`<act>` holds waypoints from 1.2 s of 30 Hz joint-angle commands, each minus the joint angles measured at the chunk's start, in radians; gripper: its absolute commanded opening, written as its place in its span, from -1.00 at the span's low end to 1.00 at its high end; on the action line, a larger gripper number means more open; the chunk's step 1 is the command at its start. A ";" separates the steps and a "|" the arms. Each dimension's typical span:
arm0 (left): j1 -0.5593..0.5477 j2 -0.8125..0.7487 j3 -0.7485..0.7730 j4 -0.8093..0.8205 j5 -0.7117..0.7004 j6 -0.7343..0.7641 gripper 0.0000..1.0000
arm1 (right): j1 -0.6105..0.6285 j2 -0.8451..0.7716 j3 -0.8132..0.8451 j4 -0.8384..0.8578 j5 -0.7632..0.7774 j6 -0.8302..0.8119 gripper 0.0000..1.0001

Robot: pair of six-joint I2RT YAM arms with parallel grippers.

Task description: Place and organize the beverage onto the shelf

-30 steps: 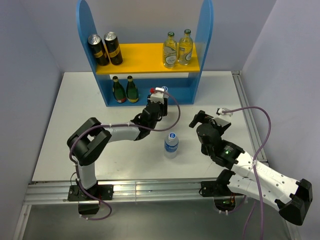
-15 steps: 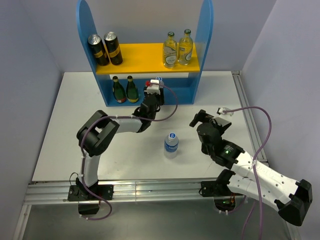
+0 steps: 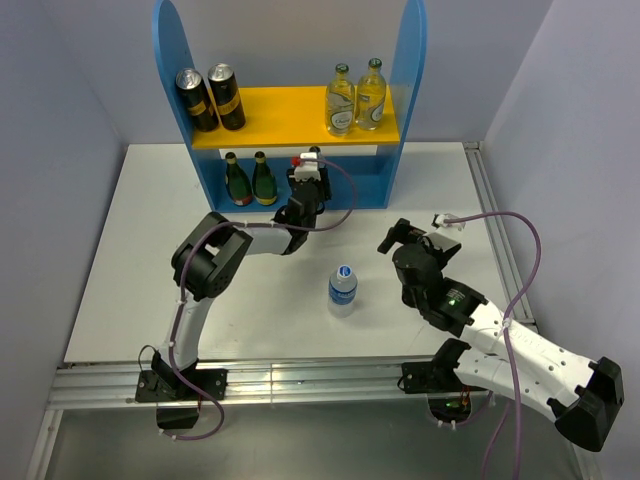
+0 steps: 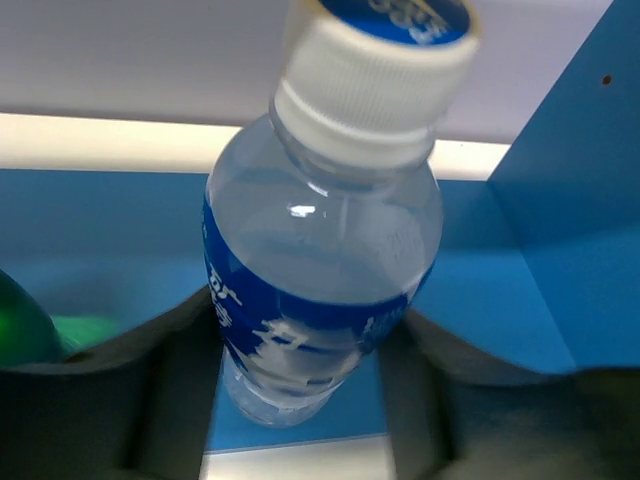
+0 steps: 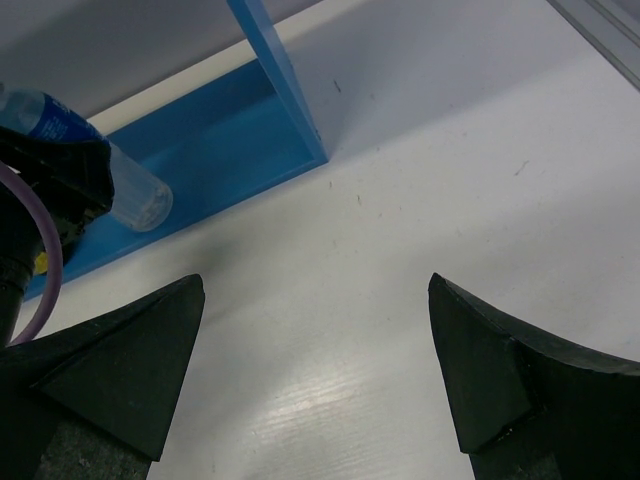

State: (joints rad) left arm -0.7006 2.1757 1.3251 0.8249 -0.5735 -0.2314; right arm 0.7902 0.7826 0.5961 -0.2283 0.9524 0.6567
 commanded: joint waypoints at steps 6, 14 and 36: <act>0.001 -0.097 0.051 0.042 0.034 -0.049 0.92 | -0.011 0.007 -0.005 0.041 0.009 -0.002 1.00; -0.011 -0.181 -0.015 -0.046 0.032 -0.036 0.99 | -0.011 0.012 -0.004 0.035 0.020 0.001 1.00; -0.198 -1.106 -0.627 -0.617 0.018 -0.164 0.96 | -0.012 0.006 -0.004 0.012 0.048 0.026 1.00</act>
State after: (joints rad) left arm -0.8776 1.2144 0.7460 0.3393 -0.5945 -0.3252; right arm 0.7849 0.7959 0.5961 -0.2253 0.9531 0.6582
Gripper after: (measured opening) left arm 0.983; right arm 0.999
